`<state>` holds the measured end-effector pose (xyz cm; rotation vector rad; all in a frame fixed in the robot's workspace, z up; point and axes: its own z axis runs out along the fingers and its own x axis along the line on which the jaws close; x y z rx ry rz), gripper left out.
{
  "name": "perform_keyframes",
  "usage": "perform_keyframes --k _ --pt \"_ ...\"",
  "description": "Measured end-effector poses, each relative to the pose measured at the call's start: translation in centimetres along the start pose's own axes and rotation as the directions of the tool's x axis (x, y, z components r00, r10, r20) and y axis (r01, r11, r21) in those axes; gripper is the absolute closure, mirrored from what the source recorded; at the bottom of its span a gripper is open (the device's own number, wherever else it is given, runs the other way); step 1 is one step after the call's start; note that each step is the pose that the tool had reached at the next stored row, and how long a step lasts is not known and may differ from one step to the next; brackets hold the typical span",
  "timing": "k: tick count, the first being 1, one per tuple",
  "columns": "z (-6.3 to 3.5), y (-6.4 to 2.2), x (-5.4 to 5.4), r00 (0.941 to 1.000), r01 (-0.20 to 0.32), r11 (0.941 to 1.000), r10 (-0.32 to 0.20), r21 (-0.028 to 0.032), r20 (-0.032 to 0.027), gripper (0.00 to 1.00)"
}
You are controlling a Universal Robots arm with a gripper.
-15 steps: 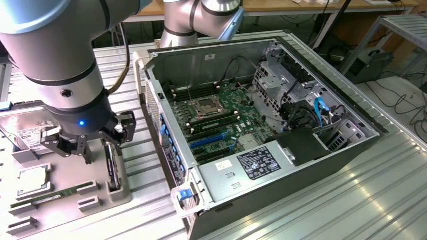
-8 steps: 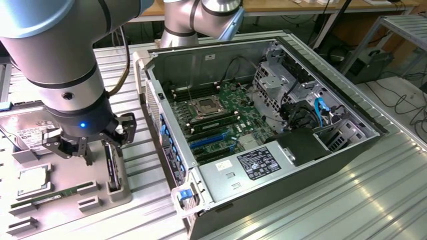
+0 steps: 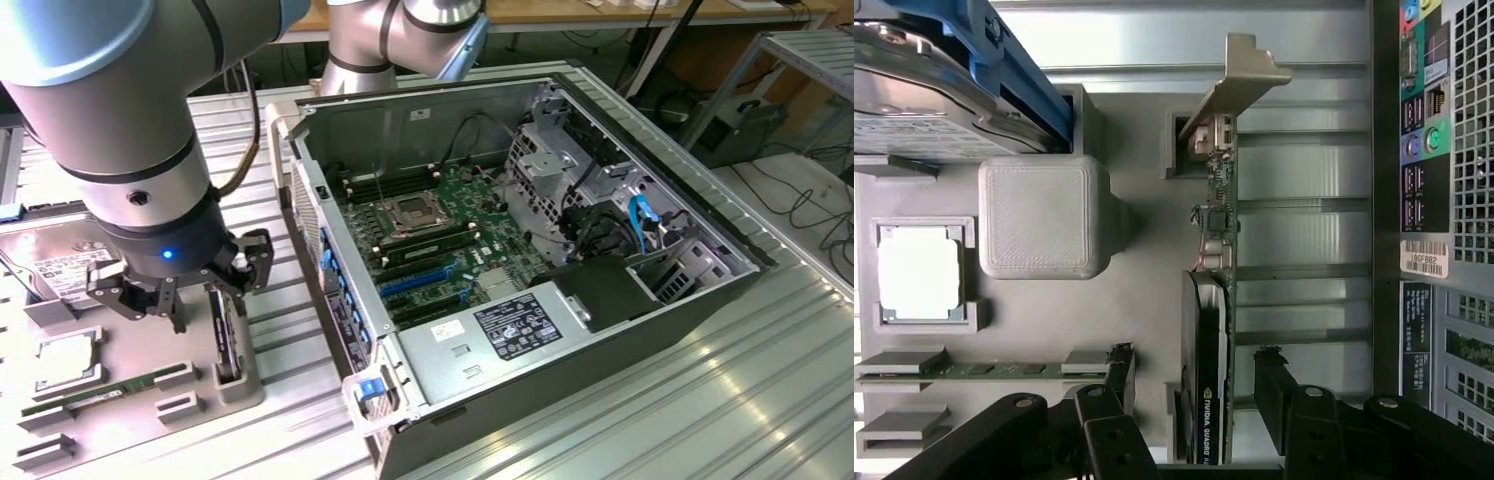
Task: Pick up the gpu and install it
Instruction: 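Pick up the gpu and move the gpu toward the slot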
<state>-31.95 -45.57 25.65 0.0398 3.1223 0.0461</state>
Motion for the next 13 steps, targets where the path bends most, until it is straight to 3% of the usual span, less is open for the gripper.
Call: perform_keyframes --k 13 --pt "0.81 0.10 0.02 1.0000 0.000 1.0000 0.000 0.0001 -0.0001 0.40"
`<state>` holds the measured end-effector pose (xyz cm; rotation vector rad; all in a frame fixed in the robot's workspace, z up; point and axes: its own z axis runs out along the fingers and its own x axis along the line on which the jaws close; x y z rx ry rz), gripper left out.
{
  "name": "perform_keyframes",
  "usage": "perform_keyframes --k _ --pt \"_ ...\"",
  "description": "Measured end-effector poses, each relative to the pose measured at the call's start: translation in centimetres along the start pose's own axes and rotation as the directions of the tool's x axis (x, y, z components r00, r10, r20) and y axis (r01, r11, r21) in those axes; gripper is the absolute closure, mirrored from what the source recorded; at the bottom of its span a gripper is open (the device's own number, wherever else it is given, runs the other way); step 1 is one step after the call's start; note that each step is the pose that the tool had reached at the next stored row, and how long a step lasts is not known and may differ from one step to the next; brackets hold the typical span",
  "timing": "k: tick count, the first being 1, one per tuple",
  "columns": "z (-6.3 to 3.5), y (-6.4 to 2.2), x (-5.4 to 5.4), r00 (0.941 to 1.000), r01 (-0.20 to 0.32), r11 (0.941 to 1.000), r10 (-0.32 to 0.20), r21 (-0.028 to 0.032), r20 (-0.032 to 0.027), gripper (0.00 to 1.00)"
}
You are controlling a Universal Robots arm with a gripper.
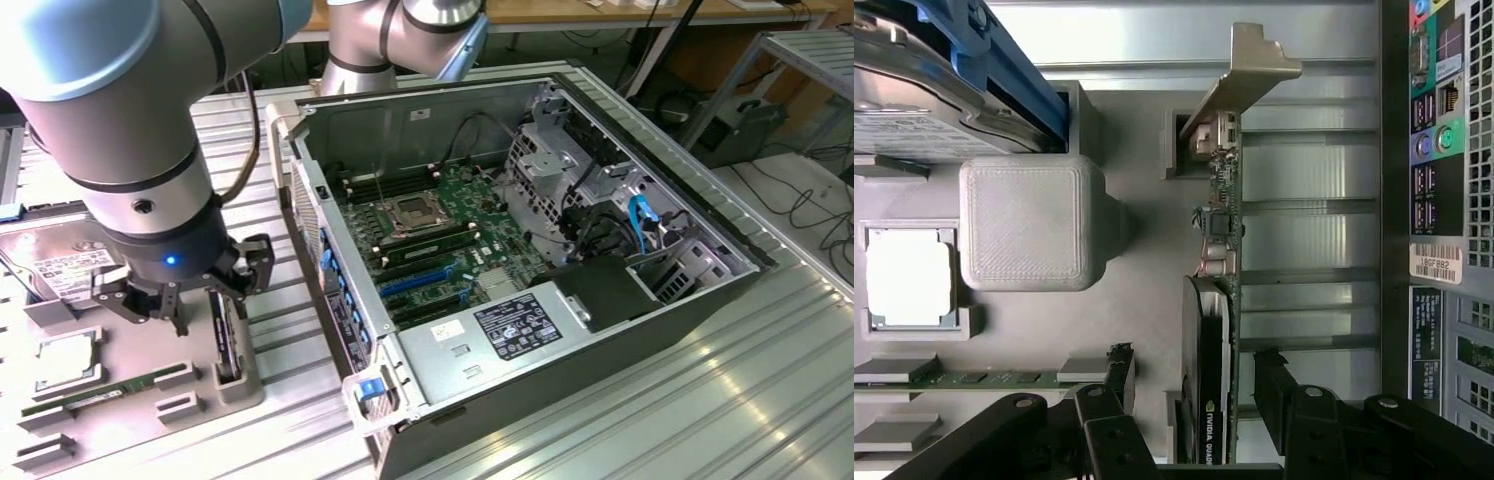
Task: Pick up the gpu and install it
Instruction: 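Pick up the gpu and move the gpu toward the slot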
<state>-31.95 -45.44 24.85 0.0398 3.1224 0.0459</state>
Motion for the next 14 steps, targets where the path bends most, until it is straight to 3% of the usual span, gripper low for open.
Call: perform_keyframes --k 6,8,10,11,13,14 --pt "0.42 0.04 0.0 1.0000 -0.002 1.0000 0.002 0.0000 0.0001 0.40" --pt "1.07 0.56 0.0 0.9997 -0.023 0.9997 0.023 0.0005 -0.0032 0.40" --pt "2.29 0.56 -0.4 0.9976 -0.069 0.9976 0.069 0.0022 -0.0030 0.40" --pt "2.63 0.55 -0.4 0.9976 -0.069 0.9976 0.069 0.0019 -0.0035 0.55" --pt "2.92 0.78 -0.4 0.9976 -0.068 0.9977 0.068 0.0022 -0.0057 0.55" --pt "2.92 0.78 -0.4 0.9977 -0.068 0.9977 0.068 0.0022 -0.0058 0.69"
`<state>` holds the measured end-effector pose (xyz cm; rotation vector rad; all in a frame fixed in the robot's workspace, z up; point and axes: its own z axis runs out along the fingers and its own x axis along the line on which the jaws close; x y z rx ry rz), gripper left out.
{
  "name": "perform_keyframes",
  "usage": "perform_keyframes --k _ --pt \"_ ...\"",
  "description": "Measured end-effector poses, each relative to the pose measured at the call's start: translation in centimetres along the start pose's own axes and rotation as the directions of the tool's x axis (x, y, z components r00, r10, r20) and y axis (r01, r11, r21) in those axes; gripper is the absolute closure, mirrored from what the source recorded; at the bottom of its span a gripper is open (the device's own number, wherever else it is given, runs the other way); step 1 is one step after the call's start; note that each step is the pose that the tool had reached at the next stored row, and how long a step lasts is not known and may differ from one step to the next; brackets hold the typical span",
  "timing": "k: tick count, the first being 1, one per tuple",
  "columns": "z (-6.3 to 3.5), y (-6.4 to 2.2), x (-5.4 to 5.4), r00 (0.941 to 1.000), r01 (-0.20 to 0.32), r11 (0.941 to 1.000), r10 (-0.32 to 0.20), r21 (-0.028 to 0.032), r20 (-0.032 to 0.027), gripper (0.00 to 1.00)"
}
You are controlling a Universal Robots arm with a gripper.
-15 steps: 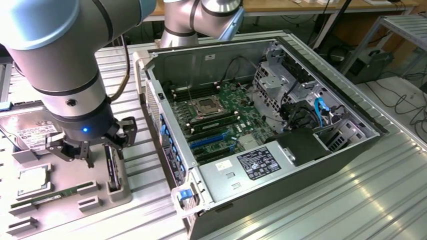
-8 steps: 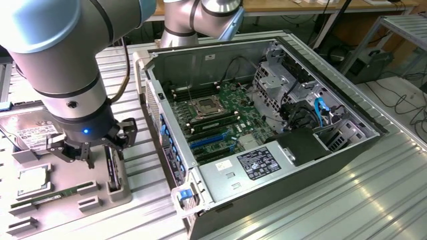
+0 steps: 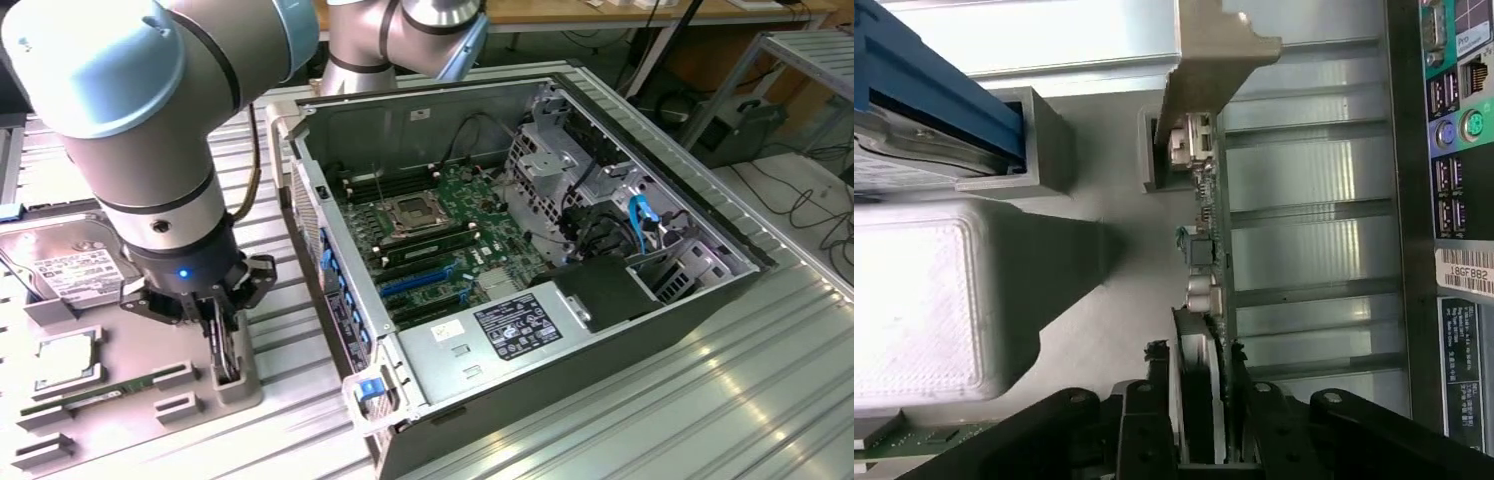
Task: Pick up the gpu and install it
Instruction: 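Pick up the gpu and move the gpu toward the slot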
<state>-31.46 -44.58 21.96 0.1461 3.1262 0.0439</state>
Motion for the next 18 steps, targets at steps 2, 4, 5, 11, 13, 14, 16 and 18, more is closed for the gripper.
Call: perform_keyframes --k 2,4,5,11,13,14,16,18 --pt "0.01 0.00 0.0 1.0000 0.000 1.0000 0.000 0.0000 -0.0001 0.72" --pt "-1.23 0.04 0.0 1.0000 0.000 1.0000 0.000 0.0000 -0.0001 0.72" --pt "-2.06 0.06 0.0 1.0000 0.000 1.0000 0.000 -0.0001 0.0000 0.72" --pt "-2.62 0.07 0.0 1.0000 0.000 1.0000 0.000 -0.0002 -0.0003 0.72" --pt "-2.80 0.08 0.0 1.0000 0.000 1.0000 0.000 -0.0010 -0.0001 0.72" --pt "-2.93 0.08 0.0 1.0000 0.000 1.0000 0.000 -0.0012 -0.0002 0.72" --pt "-3.10 0.08 0.0 1.0000 0.000 1.0000 0.000 -0.0016 -0.0002 0.72" --pt "-3.23 0.09 0.0 1.0000 0.005 1.0000 -0.005 -0.0017 -0.0003 0.72"
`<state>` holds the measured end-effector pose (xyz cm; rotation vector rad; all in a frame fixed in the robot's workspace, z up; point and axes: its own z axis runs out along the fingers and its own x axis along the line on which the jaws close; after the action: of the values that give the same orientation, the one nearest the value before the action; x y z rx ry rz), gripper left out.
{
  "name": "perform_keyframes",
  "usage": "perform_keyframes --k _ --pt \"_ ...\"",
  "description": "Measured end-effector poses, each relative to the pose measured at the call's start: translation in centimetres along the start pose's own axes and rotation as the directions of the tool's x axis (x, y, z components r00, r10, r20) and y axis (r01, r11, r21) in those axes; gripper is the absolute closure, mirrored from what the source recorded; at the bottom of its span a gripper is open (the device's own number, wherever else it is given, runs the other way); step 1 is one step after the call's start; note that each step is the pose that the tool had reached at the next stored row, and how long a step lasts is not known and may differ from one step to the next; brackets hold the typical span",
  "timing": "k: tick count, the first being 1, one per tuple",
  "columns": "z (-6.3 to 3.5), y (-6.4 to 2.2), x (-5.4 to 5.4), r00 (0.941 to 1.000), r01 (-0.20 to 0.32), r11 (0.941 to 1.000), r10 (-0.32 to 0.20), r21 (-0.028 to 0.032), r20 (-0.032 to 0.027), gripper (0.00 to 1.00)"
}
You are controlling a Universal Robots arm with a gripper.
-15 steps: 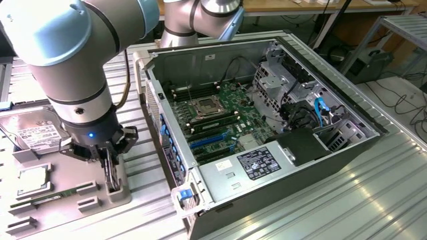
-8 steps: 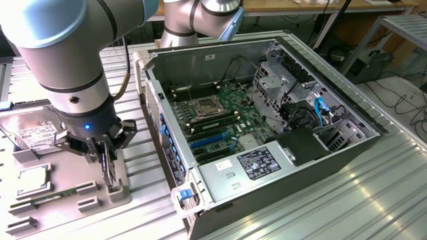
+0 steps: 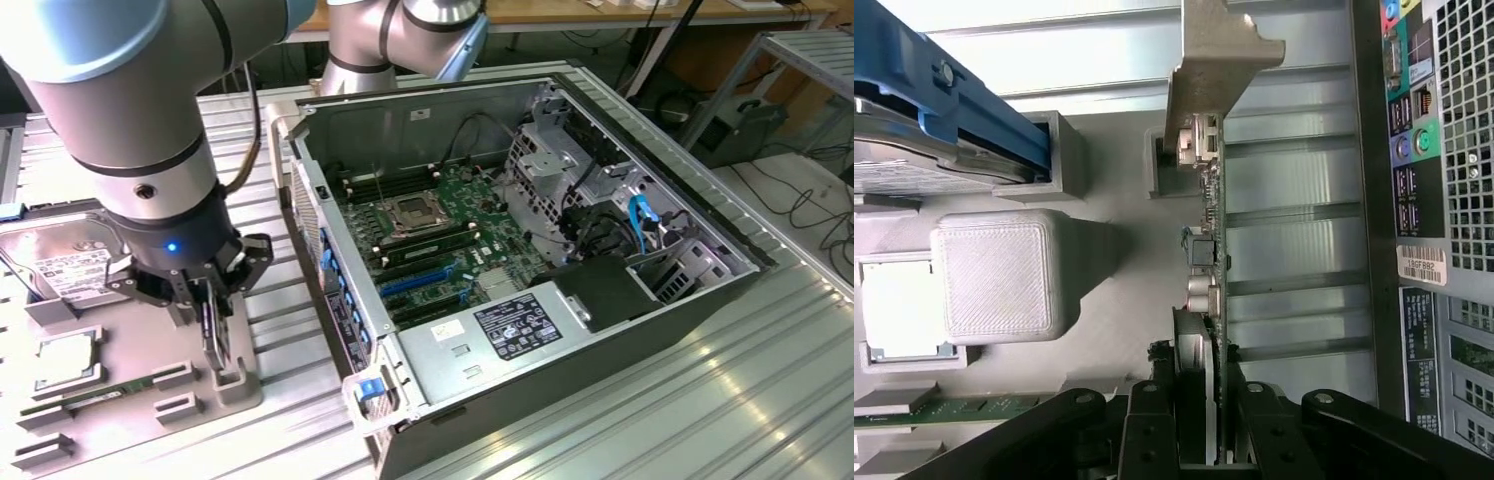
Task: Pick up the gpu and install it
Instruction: 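Pick up the gpu and move the gpu toward the slot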
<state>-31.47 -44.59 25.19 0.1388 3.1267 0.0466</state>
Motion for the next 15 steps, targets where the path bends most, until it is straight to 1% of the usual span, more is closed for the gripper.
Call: perform_keyframes --k 3,7,15 --pt "-0.51 0.02 0.0 0.9999 0.013 0.9999 -0.013 -0.0002 -0.0003 0.72" --pt "-0.70 0.02 0.0 0.9999 0.013 0.9999 -0.013 -0.0001 -0.0005 0.72" --pt "-1.46 0.05 0.0 0.9999 0.013 0.9999 -0.013 -0.0058 -0.0007 0.72"
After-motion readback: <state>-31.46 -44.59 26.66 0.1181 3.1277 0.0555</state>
